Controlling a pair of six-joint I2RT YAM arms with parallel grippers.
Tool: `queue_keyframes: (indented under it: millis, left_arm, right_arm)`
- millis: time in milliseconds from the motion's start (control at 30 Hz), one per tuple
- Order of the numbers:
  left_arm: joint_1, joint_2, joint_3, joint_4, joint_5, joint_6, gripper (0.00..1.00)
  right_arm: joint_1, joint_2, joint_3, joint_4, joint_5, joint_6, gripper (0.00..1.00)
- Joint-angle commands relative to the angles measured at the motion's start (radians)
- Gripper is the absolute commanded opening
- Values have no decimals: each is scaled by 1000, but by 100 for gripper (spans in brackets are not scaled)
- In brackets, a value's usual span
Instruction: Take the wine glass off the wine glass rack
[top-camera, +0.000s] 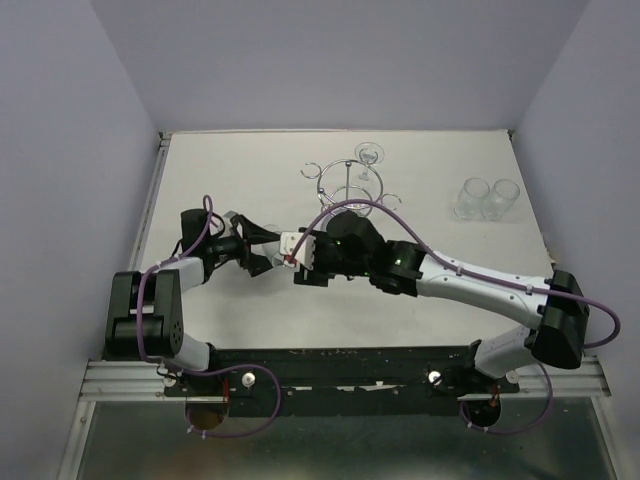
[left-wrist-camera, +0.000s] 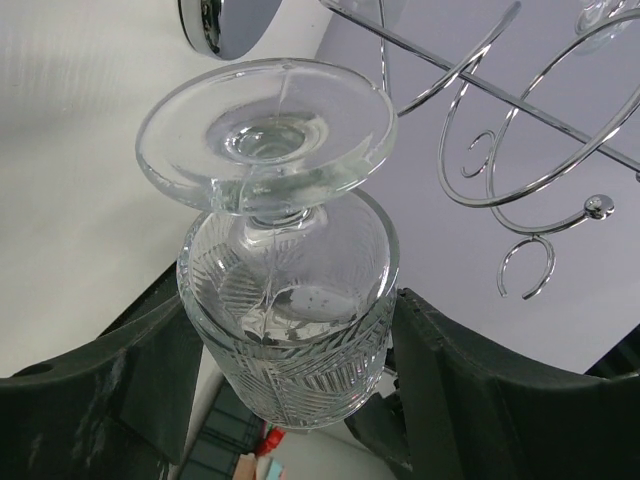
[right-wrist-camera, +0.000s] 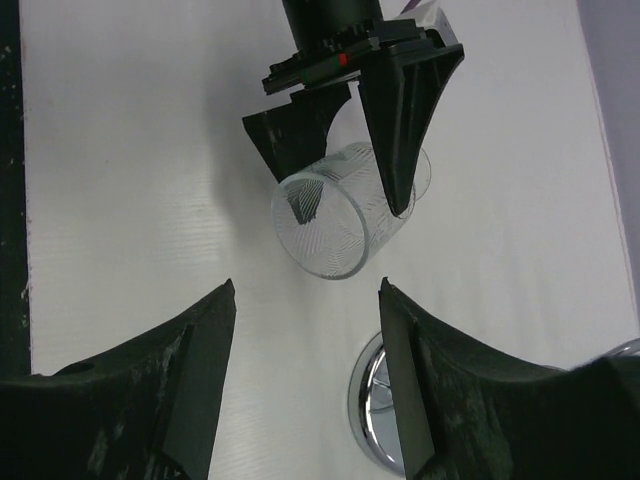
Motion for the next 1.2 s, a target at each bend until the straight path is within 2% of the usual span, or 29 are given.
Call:
queue_keyframes:
  millis: [0,133,433,733,833,1000,1133,1167]
  left_arm:
    - [5,-26,21,-49,79,-41,0]
    - [15,-72,31,-181,88,24,0]
    - [53,-176,-9,-191,117,31,0]
    - [74,-206,-20,-177,116,24,0]
    - [82,-213,-21,-180,114,22,0]
    - [102,-221,-23,-200,108,28,0]
    - [114,-221,-14,-200,103,25,0]
    - [117,-221,-12,-203,102,25,0]
  right_arm:
    - [38,62,-9,168,234,202,65]
    - [48,107,-11,191,326,261,62]
    - [79,184,0,225,400,285,62]
    - [94,239,35,328,501,261,61]
    - [93,248,28,357,518,255,58]
    - [94,259,29,398,506,272,47]
    - [98,303,72,423,507,273,45]
    - [99,317,87,425,504,272,42]
